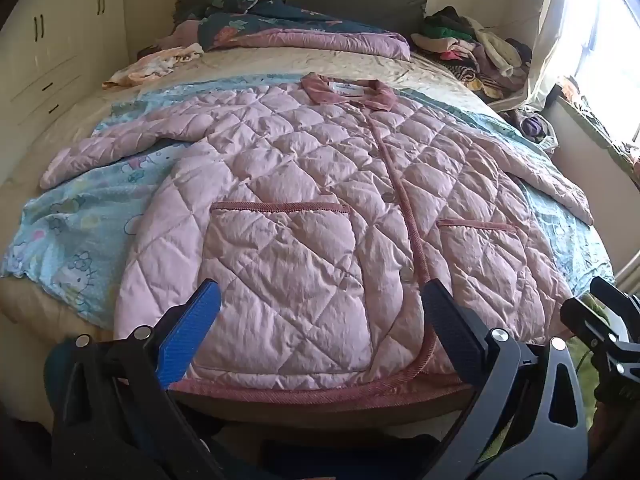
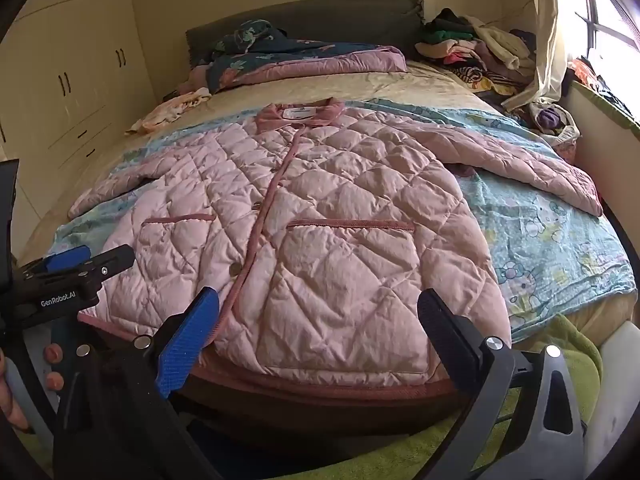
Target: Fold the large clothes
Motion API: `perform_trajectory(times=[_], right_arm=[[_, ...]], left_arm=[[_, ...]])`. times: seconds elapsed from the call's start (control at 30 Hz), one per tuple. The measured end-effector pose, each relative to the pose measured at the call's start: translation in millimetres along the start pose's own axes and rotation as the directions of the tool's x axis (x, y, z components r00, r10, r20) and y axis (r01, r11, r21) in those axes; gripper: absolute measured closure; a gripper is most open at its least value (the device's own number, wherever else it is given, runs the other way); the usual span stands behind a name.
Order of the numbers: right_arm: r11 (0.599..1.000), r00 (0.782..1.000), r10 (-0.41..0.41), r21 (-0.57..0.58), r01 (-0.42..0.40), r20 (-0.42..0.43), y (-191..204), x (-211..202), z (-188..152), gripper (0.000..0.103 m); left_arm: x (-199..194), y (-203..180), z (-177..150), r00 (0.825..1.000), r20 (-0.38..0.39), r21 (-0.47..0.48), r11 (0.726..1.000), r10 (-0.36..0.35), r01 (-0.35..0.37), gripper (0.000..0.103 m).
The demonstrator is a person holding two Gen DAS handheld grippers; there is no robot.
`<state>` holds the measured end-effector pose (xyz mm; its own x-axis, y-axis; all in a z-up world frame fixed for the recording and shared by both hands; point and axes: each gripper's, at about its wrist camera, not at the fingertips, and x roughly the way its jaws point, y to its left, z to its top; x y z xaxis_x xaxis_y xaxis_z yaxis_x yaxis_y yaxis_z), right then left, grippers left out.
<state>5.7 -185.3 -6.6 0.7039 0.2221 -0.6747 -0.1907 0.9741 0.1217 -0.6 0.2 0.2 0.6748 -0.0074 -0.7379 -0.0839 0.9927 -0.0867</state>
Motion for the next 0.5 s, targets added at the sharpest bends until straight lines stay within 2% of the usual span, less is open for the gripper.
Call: perform_trajectory(times=[0.5], right_arm=[[1.0, 1.0, 0.0, -0.016, 0.0, 0.002, 6.8, -0.3, -0.5, 0.004]], left_arm=[[-2.3, -1.6, 2.1, 1.0, 0.0, 0.004, 1.0, -0.001, 0.001, 0.008]])
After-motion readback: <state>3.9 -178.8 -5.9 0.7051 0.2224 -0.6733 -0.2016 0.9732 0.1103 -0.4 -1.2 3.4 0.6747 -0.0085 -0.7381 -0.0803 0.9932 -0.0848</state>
